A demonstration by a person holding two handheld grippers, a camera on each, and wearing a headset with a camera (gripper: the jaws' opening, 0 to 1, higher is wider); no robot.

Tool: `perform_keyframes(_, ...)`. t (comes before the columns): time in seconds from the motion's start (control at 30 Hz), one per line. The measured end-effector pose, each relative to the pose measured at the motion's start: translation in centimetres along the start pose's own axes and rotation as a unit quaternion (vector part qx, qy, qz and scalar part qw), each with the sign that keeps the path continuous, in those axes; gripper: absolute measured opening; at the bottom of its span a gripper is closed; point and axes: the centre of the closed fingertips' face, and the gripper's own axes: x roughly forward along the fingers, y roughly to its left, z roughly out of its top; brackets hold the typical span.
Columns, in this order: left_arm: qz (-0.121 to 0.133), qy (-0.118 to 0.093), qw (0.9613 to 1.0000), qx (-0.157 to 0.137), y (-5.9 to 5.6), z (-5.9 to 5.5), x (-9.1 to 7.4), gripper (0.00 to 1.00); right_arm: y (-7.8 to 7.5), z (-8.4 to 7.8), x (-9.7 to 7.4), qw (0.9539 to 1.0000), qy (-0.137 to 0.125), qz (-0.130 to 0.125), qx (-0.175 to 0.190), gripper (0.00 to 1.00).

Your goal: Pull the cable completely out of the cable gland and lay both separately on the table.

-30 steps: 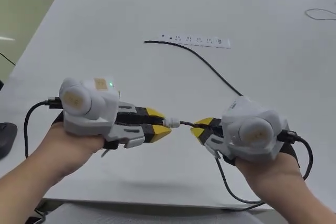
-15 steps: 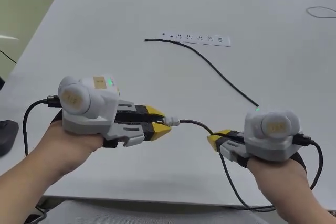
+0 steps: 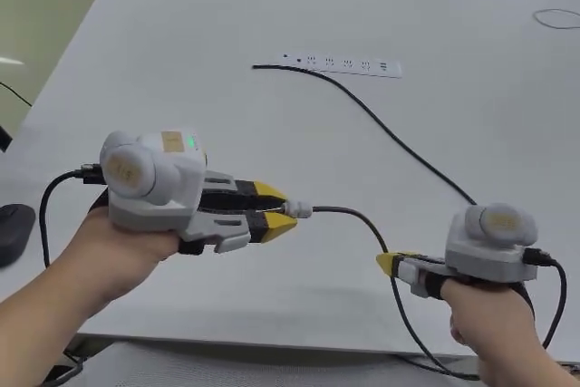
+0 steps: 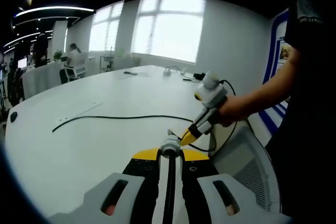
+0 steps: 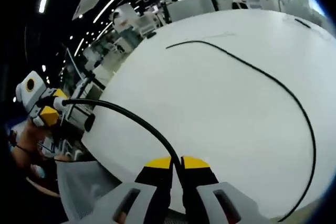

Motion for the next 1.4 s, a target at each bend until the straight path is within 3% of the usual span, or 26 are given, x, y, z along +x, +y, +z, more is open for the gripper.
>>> perform_keyframes(0.17, -0.002, -0.001, 1.0000, 0.002, -0.1, 0.0, 0.0, 0.15, -0.1, -0.1, 0.0, 1.0000, -0.004, 0.002, 0.000, 0.01)
perform_keyframes(0.63, 0.001, -0.013, 0.9999, -0.002, 0.0, 0.6, -0.3, 0.15, 0.4, 0.3, -0.2, 0.9973, -0.010, -0.004, -0.072, 0.03)
perform_keyframes(0.87, 0.003, -0.011, 0.9999, -0.003, 0.0, 0.6, -0.3, 0.15, 1.1, 0.5, -0.8, 0.9936, -0.010, 0.007, -0.112, 0.08)
perform_keyframes(0.93, 0.003, -0.011, 0.9999, -0.004, 0.0, 0.6, -0.3, 0.15, 2.0, 1.3, -1.2, 0.9898, -0.019, 0.018, -0.140, 0.13)
perform_keyframes(1.07, 0.002, -0.009, 0.9999, -0.006, 0.1, 0.5, -0.3, 0.15, 5.0, 3.2, -2.0, 0.9736, -0.048, 0.048, -0.218, 0.24)
perform_keyframes(1.23, 0.001, -0.004, 1.0000, -0.006, 0.1, 0.3, -0.3, 0.15, 9.7, 5.2, -2.8, 0.9402, -0.072, 0.083, -0.322, 0.28)
perform_keyframes(1.27, 0.000, -0.003, 1.0000, -0.008, 0.1, 0.3, -0.3, 0.15, 10.5, 5.2, -2.9, 0.9324, -0.072, 0.088, -0.343, 0.28)
perform_keyframes(1.33, 0.000, -0.004, 1.0000, -0.008, 0.2, 0.4, -0.3, 0.15, 12.5, 5.2, -2.7, 0.9074, -0.068, 0.099, -0.403, 0.28)
perform_keyframes(1.37, 0.000, -0.003, 1.0000, -0.009, 0.2, 0.3, -0.3, 0.15, 12.9, 5.2, -2.6, 0.8998, -0.069, 0.098, -0.420, 0.27)
perform_keyframes(1.4, 0.000, -0.003, 1.0000, -0.009, 0.2, 0.3, -0.3, 0.15, 13.5, 5.1, -2.4, 0.8891, -0.068, 0.100, -0.441, 0.25)
